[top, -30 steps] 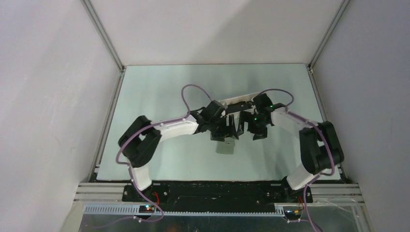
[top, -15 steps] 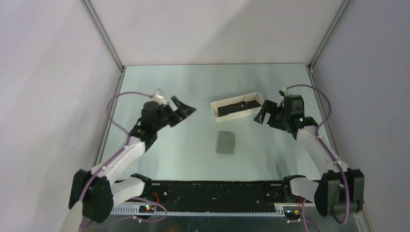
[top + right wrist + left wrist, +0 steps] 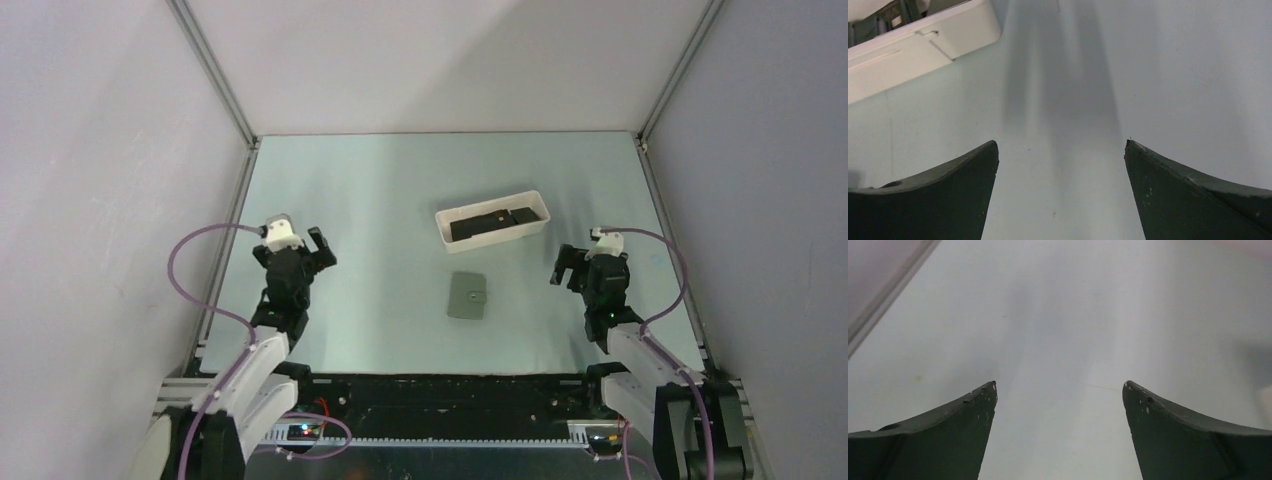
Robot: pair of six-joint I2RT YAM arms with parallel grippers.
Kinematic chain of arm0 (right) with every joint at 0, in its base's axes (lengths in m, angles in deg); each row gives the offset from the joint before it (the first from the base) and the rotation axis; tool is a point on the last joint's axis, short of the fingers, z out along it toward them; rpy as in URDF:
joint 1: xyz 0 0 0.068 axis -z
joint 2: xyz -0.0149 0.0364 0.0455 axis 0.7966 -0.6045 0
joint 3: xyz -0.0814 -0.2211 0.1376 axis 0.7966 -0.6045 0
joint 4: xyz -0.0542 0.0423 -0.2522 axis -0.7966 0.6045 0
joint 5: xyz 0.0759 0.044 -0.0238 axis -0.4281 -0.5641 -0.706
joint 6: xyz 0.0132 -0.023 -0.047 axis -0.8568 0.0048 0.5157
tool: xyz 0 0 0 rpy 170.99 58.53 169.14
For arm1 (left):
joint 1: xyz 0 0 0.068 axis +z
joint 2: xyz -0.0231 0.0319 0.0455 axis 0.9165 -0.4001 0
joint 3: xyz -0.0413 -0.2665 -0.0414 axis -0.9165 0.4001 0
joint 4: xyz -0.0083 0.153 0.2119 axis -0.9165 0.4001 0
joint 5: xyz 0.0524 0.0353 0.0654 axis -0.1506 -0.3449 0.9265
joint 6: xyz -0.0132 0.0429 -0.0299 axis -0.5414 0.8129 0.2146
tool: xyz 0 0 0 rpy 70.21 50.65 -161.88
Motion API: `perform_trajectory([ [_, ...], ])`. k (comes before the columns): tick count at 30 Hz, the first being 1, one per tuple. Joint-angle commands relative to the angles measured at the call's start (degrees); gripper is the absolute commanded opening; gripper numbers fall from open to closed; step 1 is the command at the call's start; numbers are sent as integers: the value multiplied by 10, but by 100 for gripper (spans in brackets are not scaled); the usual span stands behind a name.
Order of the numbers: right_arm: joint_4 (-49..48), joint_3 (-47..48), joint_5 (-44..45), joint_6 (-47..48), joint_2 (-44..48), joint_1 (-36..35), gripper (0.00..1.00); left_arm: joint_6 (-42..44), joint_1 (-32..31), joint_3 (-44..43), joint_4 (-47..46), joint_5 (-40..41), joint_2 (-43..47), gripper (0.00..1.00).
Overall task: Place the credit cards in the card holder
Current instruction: Reset both arms
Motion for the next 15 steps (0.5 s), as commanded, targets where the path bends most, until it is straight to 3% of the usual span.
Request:
perform_trajectory([
  [1, -184, -13, -23, 21, -38, 26, 99, 125, 5, 76, -242, 92, -71, 100],
  [4, -253, -11, -60, 29, -74, 45, 99, 167, 10, 87, -384, 78, -141, 100],
  [6, -289, -1, -107, 27, -110, 59, 99, 203, 16, 76, -424, 69, -190, 100],
  [9, -270, 36, -158, 45, -153, 64, 99, 167, 70, 109, -565, 30, -265, 100],
  [12, -274, 44, -179, 64, -165, 82, 99, 140, 91, 102, -532, 43, -259, 100],
  [15, -464, -14, -127, 22, -246, 103, 99, 138, 93, 99, -529, 45, -261, 100],
])
